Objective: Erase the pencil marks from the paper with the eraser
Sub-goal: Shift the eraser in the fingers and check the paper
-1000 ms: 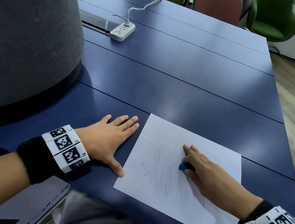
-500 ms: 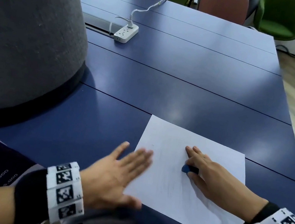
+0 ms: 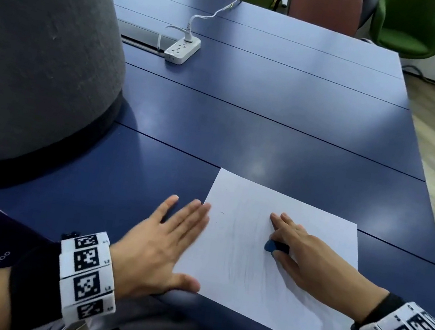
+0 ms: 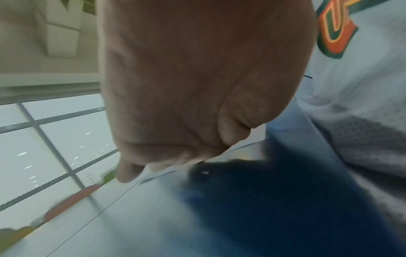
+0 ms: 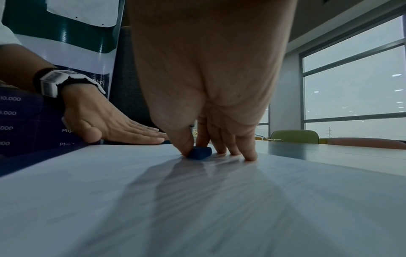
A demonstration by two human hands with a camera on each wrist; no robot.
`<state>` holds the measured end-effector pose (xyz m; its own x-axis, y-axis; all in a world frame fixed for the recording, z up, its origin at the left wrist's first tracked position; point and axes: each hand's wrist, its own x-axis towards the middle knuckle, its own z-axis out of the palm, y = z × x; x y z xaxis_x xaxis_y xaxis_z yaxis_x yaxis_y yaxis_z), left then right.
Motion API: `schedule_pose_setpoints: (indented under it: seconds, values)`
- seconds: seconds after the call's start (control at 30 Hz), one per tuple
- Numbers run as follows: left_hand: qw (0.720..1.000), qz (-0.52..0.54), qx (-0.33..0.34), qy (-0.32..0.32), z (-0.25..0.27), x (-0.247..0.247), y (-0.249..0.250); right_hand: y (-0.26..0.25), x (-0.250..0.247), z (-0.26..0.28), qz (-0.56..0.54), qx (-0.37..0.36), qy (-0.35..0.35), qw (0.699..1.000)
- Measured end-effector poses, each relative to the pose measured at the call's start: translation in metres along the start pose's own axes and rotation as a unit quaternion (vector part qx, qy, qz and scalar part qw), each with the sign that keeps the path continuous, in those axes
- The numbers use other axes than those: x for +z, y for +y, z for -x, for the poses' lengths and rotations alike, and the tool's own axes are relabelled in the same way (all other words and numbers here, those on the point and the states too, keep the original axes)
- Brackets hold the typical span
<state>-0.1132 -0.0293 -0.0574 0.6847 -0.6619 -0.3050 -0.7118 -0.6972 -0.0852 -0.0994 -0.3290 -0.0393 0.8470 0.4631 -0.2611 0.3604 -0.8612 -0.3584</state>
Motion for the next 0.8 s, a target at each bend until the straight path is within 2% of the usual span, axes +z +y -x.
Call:
schedule_pose_setpoints:
  seconds: [0.1, 0.13, 0.17, 0.27, 0.33, 0.37, 0.47, 0.5, 0.57, 0.67, 0.7, 0.73, 0.8]
  values:
    - [0.994, 0.016, 0.103, -0.035, 0.005, 0.005, 0.019, 0.000, 0.001, 0.000, 0.000, 0.003, 0.001, 1.000]
    - [0.993, 0.016, 0.107, -0.047, 0.007, 0.005, 0.022, 0.001, 0.001, 0.000, 0.001, 0.004, 0.002, 1.000]
    - [0.995, 0.015, 0.090, -0.046, 0.006, 0.001, 0.021, 0.001, 0.002, -0.001, 0.003, 0.004, 0.001, 1.000]
    - [0.998, -0.017, -0.035, -0.042, -0.007, -0.014, 0.001, 0.001, 0.000, -0.001, 0.001, 0.005, 0.001, 1.000]
    - [0.997, -0.009, -0.061, -0.037, -0.018, -0.021, -0.008, 0.000, -0.001, -0.001, 0.003, 0.003, 0.002, 1.000]
    - [0.999, -0.005, -0.038, -0.034, -0.025, -0.027, -0.006, 0.000, 0.000, 0.000, 0.003, 0.005, 0.001, 1.000]
    - [0.995, 0.008, 0.085, -0.044, -0.037, -0.031, 0.012, 0.000, 0.000, -0.001, 0.002, 0.007, 0.000, 1.000]
    - [0.993, 0.009, 0.099, -0.056, -0.038, -0.030, 0.015, 0.000, 0.000, -0.001, 0.002, 0.006, 0.001, 1.000]
    - [0.995, -0.002, 0.062, -0.077, -0.039, -0.027, 0.006, 0.000, 0.000, -0.001, 0.000, 0.007, 0.000, 1.000]
    - [0.994, -0.006, -0.072, -0.082, -0.044, -0.028, -0.022, -0.001, 0.000, 0.000, -0.004, 0.009, 0.001, 1.000]
    - [0.993, -0.002, -0.091, -0.081, -0.046, -0.030, -0.026, 0.000, 0.000, 0.000, -0.005, 0.007, 0.002, 1.000]
    - [0.993, 0.005, -0.088, -0.078, -0.048, -0.032, -0.025, 0.000, 0.000, 0.000, -0.007, 0.006, 0.002, 1.000]
    - [0.996, 0.018, -0.031, -0.078, -0.053, -0.033, -0.013, 0.002, 0.001, -0.001, -0.006, 0.003, 0.003, 1.000]
